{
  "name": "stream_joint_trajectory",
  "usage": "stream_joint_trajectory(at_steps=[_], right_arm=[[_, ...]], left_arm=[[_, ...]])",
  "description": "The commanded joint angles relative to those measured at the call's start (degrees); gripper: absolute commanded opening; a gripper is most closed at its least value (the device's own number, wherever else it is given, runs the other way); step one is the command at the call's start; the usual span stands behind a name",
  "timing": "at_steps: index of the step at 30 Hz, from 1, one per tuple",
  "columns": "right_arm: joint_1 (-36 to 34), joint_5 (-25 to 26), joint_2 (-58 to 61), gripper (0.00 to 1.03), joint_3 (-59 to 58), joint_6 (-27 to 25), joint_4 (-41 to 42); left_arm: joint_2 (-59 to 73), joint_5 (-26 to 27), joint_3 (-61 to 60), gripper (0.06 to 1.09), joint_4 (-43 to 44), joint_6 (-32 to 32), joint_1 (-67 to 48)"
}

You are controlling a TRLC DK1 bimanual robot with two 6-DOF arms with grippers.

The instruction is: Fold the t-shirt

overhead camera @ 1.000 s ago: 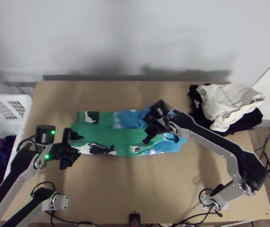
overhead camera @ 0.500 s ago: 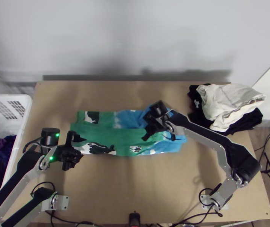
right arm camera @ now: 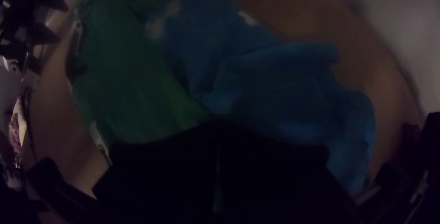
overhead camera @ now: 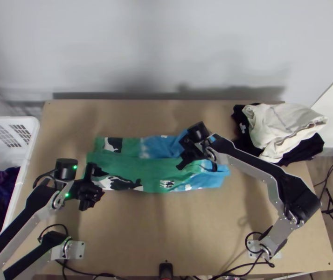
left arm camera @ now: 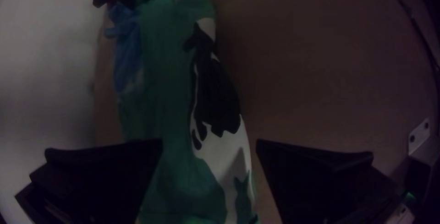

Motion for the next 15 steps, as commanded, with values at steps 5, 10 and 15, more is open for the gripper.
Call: stream_joint_trajectory(at_steps=[5, 10, 15], right_arm=[[-0.3, 0.0, 1.0, 0.03, -0.6, 0.2, 1.3], [-0.3, 0.0, 1.0, 0.03, -0.6, 0.3, 1.4], [-0.5, 0.0, 1.0, 0.03, -0.6, 0.3, 1.5]], left_arm=[[5.4, -1.9, -0.3, 1.04, 1.9, -0.3, -2.3], [5.7, -4.9, -2.6, 1.04, 7.4, -1.8, -3.9], [6.1, -5.8, -3.7, 1.04, 7.2, -2.7, -4.5]])
